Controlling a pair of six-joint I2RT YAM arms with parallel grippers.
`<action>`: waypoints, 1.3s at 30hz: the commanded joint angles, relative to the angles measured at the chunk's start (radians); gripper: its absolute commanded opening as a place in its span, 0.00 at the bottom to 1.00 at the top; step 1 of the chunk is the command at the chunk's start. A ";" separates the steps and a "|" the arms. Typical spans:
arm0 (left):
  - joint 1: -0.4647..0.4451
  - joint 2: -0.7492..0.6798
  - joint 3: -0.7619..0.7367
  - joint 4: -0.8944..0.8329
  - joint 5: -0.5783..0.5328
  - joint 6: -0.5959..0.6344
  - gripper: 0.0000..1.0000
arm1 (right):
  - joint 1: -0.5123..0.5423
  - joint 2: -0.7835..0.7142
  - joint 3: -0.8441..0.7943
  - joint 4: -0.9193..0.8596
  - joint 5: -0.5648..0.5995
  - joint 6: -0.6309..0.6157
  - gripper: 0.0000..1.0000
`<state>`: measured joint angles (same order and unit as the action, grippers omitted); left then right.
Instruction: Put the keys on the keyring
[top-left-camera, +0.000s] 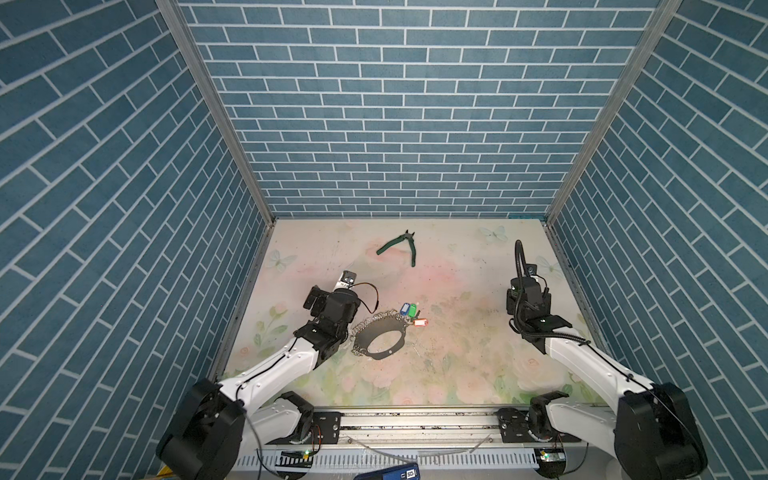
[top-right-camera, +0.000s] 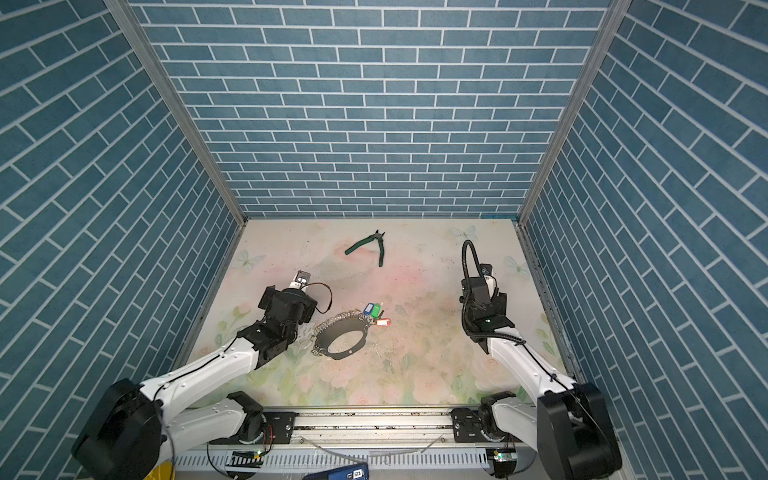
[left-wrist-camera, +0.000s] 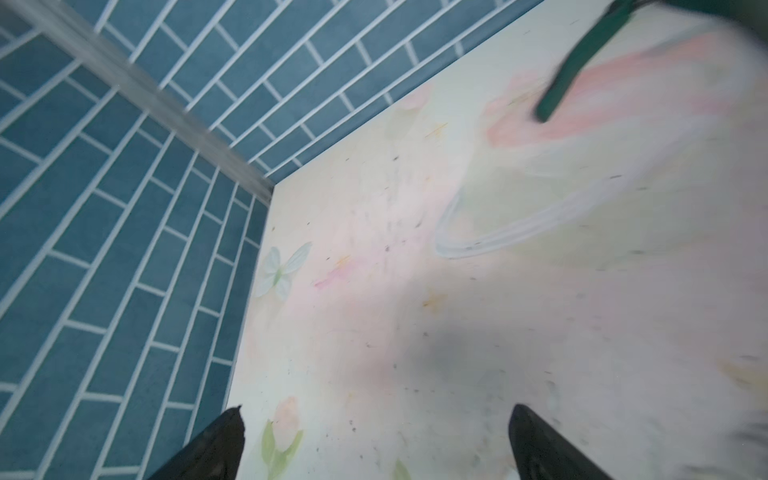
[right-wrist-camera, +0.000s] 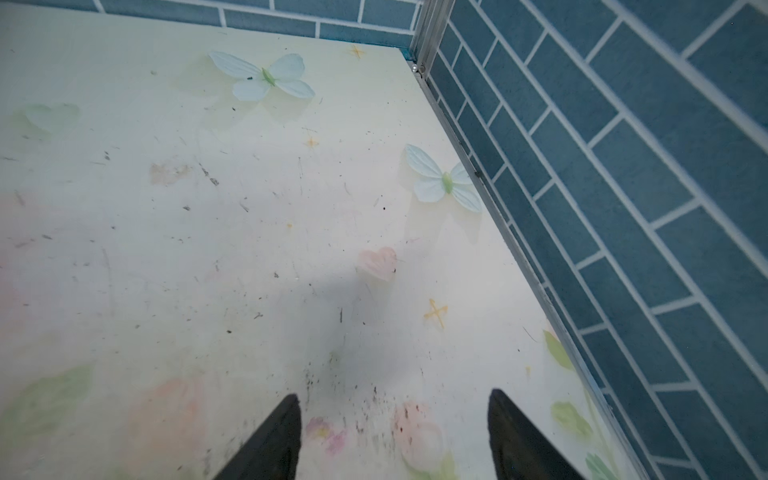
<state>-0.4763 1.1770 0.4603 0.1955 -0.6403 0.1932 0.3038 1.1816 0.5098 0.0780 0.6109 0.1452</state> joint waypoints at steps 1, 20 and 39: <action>0.082 0.124 -0.066 0.351 0.080 0.077 1.00 | -0.017 0.101 -0.068 0.405 0.017 -0.174 0.74; 0.421 0.351 -0.155 0.825 0.526 -0.106 1.00 | -0.313 0.356 -0.123 0.802 -0.451 -0.080 0.99; 0.464 0.352 -0.104 0.726 0.541 -0.156 1.00 | -0.336 0.357 -0.111 0.778 -0.495 -0.068 0.99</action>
<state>-0.0174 1.5352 0.3531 0.9218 -0.1074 0.0475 -0.0277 1.5341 0.3584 0.8700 0.1364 0.0559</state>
